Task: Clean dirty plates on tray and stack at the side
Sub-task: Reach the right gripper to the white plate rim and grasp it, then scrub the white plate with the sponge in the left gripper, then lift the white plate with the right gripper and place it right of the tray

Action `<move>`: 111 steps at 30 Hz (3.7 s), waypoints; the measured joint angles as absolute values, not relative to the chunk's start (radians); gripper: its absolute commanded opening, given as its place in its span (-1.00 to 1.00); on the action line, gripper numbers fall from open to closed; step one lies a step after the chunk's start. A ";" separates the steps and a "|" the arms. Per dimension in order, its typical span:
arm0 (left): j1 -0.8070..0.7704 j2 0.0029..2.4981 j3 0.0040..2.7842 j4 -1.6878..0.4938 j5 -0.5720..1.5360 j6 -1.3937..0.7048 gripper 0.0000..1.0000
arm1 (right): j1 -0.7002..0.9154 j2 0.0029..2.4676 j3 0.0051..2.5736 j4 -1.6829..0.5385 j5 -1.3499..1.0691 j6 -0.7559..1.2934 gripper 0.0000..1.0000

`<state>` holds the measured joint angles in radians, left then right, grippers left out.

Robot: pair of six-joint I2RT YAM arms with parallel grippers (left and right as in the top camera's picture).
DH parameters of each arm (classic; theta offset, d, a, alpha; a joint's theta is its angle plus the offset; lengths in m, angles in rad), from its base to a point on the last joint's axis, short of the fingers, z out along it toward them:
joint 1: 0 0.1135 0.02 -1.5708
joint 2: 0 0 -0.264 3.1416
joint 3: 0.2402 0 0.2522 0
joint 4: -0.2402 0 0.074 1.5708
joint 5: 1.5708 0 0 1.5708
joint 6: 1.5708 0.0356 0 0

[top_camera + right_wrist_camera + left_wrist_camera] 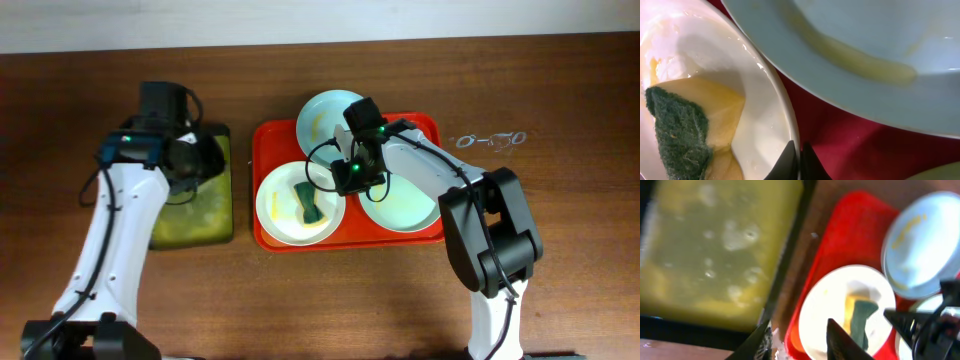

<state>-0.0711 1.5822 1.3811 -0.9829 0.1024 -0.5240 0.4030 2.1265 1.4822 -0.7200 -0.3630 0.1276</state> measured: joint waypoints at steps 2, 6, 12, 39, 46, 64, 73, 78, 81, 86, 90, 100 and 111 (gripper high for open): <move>-0.121 1.585 1.340 -0.951 0.128 -0.524 -0.04 | 0.403 2.127 1.482 -0.719 -0.363 0.128 -0.92; -0.262 1.634 1.256 -0.817 0.178 -0.525 -0.16 | 0.403 2.127 1.482 -0.717 -0.363 0.129 -0.92; -0.367 1.779 1.245 -0.730 0.195 -0.532 -0.29 | 0.403 2.127 1.482 -0.714 -0.363 0.128 -0.92; -0.467 1.907 1.195 -0.560 0.081 -0.536 -0.91 | 0.403 2.127 1.482 -0.702 -0.363 0.131 -0.91; -0.476 1.906 1.196 -0.596 -0.019 -0.536 -1.00 | 0.403 2.127 1.482 -0.702 -0.364 0.134 -0.92; -0.351 1.906 1.250 -0.590 0.191 -0.505 -1.00 | 0.404 2.128 1.482 -0.689 -0.363 0.131 -0.92; -0.376 1.925 1.248 -0.546 0.165 -0.552 -1.00 | 0.404 2.128 1.482 -0.678 -0.363 0.131 -0.92; -0.402 1.968 1.258 -0.561 0.084 -0.597 -1.00 | 0.404 2.129 1.482 -0.679 -0.360 0.131 -0.92; -0.406 1.966 1.282 -0.668 -0.074 -0.603 -1.00 | 0.404 2.129 1.482 -0.679 -0.361 0.131 -0.92; -0.385 1.949 1.287 -0.760 -0.253 -0.603 -1.00 | 0.408 2.131 1.481 -0.675 -0.367 0.131 -0.92; -0.364 1.903 1.291 -0.723 -0.157 -0.604 -1.00 | 0.408 2.131 1.481 -0.677 -0.366 0.131 -0.92; -0.465 1.960 1.299 -0.699 0.043 -0.607 -1.00 | 0.408 2.131 1.481 -0.685 -0.366 0.131 -0.92; -0.384 1.933 1.337 -0.913 -0.236 -0.607 -1.00 | 0.408 2.131 1.519 -0.757 -0.354 0.131 -0.92</move>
<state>-0.3843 1.9327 1.3373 -0.9131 -0.2363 -0.6071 0.4080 2.1311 1.5192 -0.7567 -0.3542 0.1310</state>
